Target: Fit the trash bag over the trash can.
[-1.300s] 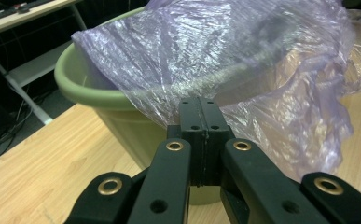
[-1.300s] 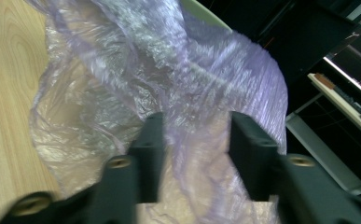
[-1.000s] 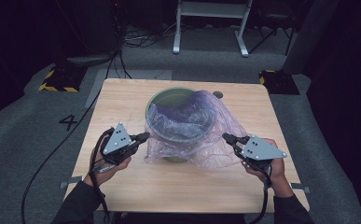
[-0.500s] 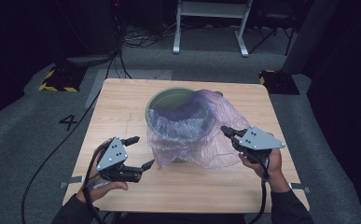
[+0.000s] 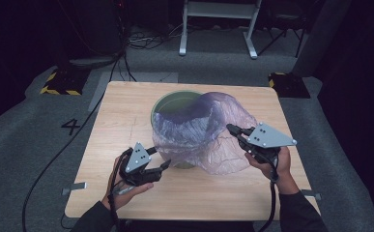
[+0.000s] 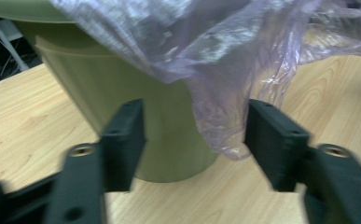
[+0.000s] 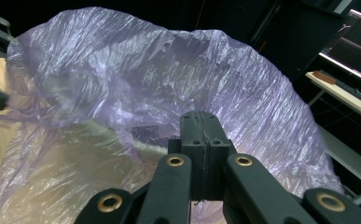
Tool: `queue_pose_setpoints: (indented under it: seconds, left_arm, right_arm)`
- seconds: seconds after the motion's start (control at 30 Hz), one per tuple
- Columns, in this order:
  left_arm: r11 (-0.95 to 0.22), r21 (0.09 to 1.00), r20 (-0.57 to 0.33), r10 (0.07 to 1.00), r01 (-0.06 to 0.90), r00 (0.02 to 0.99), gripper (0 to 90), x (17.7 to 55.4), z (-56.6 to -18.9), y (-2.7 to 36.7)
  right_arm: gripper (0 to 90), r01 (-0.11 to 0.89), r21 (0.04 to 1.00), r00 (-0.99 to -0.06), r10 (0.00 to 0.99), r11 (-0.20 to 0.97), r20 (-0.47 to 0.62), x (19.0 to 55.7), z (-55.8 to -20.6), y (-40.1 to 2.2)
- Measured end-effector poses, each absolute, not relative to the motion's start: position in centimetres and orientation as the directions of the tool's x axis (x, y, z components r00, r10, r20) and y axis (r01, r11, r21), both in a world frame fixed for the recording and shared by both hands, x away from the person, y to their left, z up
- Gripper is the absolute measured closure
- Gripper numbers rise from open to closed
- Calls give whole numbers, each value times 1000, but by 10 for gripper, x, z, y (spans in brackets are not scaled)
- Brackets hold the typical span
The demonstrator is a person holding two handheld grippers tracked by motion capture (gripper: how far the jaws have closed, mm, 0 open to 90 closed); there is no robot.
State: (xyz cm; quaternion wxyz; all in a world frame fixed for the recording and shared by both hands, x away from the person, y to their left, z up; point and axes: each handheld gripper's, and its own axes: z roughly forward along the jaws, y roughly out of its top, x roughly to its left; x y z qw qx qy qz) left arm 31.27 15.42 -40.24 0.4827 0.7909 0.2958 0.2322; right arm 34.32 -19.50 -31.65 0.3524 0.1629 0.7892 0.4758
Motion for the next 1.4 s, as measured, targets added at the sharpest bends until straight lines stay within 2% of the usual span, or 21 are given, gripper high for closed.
queue_pose_setpoints:
  seconds: [0.03, 0.13, 0.2, 0.27, 0.33, 0.5, 0.7, 0.77, 0.87, 0.93, 0.97, 1.0, 1.03, 1.17, 1.4]
  left_arm:
    - [-357, 906, 93, 693, 228, 715, 585, 313, -402, 156]
    - [-346, 916, 111, 702, 202, 703, 747, 317, -399, 165]
    - [-350, 917, 127, 707, 188, 696, 844, 319, -396, 171]
    - [-377, 911, 168, 706, 164, 688, 893, 320, -393, 175]
    - [-376, 912, 170, 710, 164, 683, 898, 324, -389, 181]
    - [-400, 904, 206, 717, 151, 666, 899, 334, -380, 189]
    - [-383, 914, 223, 744, 129, 630, 899, 337, -368, 204]
    - [-381, 917, 227, 746, 122, 626, 900, 335, -366, 209]
    - [-372, 920, 220, 752, 123, 622, 900, 333, -366, 213]
    - [-359, 925, 210, 758, 127, 617, 899, 332, -365, 216]
    - [-356, 926, 207, 758, 126, 618, 899, 332, -364, 217]
    - [-349, 929, 203, 759, 124, 619, 899, 331, -364, 218]
    - [-348, 929, 202, 758, 124, 620, 899, 330, -364, 218]
    - [-357, 926, 205, 751, 124, 628, 899, 328, -364, 217]
    - [-356, 926, 198, 746, 130, 635, 899, 329, -365, 217]
  right_arm:
    - [900, -80, 866, -697, 593, 493, -402, 344, -316, -195]
    - [900, -86, 870, -695, 597, 486, -402, 347, -314, -195]
    - [896, -83, 870, -690, 602, 486, -402, 349, -313, -195]
    - [888, -80, 872, -685, 609, 483, -400, 351, -312, -195]
    - [844, -81, 869, -660, 627, 488, -414, 352, -311, -194]
    - [821, -58, 863, -624, 656, 502, -424, 363, -312, -193]
    - [542, 4, 870, -560, 722, 492, -406, 377, -308, -202]
    - [474, 30, 881, -558, 739, 473, -378, 382, -309, -209]
    - [477, 53, 894, -580, 742, 446, -335, 385, -310, -217]
    - [536, 64, 886, -585, 736, 459, -340, 386, -311, -219]
    - [634, 61, 884, -589, 731, 464, -343, 386, -311, -220]
    - [667, 51, 882, -614, 711, 469, -343, 386, -311, -221]
    - [662, 46, 881, -623, 703, 472, -344, 385, -311, -221]
    - [450, 7, 877, -665, 658, 480, -354, 372, -306, -219]
    - [311, -74, 860, -768, 521, 506, -372, 342, -315, -220]
